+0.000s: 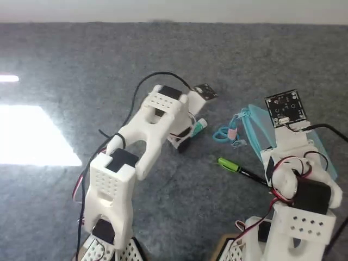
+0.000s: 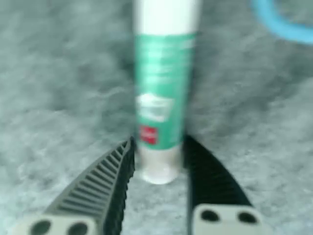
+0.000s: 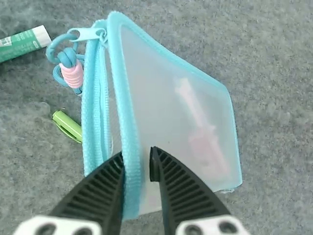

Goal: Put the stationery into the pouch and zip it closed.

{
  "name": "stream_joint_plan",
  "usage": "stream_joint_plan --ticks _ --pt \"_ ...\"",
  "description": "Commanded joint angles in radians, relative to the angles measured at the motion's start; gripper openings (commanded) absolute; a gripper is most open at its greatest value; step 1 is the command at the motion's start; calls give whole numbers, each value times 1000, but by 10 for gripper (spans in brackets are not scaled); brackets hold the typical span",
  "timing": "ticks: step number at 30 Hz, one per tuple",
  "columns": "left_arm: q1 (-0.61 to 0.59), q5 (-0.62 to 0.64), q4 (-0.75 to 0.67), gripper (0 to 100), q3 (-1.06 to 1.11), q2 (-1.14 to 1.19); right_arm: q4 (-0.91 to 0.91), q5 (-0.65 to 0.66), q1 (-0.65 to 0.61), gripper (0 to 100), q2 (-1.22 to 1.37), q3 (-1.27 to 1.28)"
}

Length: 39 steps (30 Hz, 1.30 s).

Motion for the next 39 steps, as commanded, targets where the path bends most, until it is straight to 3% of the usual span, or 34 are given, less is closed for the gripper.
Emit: stream_joint_plan --ticks 1,9,17,24,28,39 --pt "5 -6 -14 31 -28 8 -16 9 -1 9 5 -2" --pt "-20 -44 189 12 -124 -64 -16 8 -1 9 4 -3" --pt "25 -109 387 12 -147 -499 -16 6 -1 9 1 -3" --pt "127 -106 359 12 -10 -713 10 -25 -15 9 -188 -3" --pt "176 -106 354 12 31 -815 64 -26 -136 9 -282 -6" --pt "315 -44 359 12 206 -961 107 -57 -186 9 -223 -63"
